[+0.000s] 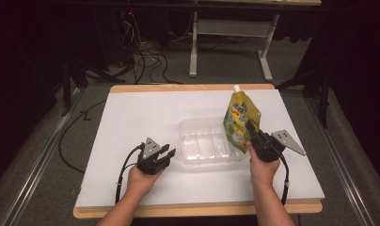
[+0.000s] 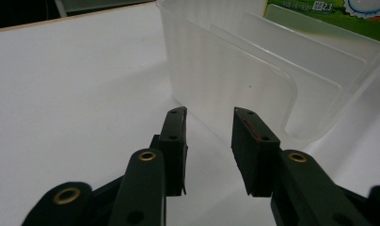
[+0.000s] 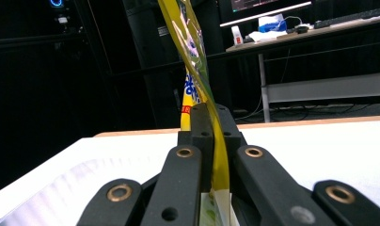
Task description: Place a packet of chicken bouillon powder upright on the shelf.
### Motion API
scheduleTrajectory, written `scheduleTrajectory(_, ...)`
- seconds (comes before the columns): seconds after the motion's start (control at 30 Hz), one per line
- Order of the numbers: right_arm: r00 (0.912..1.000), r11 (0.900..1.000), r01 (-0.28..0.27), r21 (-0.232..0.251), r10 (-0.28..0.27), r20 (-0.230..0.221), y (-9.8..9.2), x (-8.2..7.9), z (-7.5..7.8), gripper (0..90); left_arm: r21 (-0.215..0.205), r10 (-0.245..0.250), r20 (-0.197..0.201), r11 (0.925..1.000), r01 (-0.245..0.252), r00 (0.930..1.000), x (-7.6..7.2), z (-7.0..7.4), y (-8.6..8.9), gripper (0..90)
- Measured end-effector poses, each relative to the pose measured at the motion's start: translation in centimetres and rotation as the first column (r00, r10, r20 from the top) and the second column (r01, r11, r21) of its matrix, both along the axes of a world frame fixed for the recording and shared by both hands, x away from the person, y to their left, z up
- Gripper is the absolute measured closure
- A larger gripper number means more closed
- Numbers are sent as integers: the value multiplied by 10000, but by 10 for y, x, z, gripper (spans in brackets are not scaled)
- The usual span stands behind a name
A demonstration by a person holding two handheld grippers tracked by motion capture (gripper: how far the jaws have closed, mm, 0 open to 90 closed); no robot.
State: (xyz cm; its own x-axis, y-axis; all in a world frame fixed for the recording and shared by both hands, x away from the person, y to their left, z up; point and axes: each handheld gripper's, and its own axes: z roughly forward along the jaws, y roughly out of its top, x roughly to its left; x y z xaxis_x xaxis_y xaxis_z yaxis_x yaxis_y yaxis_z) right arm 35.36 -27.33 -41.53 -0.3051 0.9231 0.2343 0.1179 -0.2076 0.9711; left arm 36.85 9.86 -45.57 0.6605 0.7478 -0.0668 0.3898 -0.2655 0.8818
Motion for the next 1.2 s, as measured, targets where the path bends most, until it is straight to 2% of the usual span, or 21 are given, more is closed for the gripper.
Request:
scheduleTrajectory(0.37,9999,9999,-30,-131,32,124,2,-2,-3,900,-28,-3,-29,10000,3,10000,0,0,0,666)
scheduleTrajectory(0.57,10000,9986,-25,-537,29,72,3,-4,-3,900,-51,20,-95,10000,-21,10000,1,0,1,658)
scheduleTrajectory(0.73,9997,9963,-80,-850,60,-236,3,-7,-3,886,-70,6,-83,10000,-6,10000,1,1,1,657)
scheduleTrajectory(0.93,9964,9929,-168,-1177,69,-841,-1,-9,-3,869,-83,-7,-126,10000,6,9999,1,0,1,657)
scheduleTrajectory(1.2,9933,9878,-364,-1514,191,-1143,-1,-10,-5,864,-97,-5,-143,10000,3,9999,1,1,2,654)
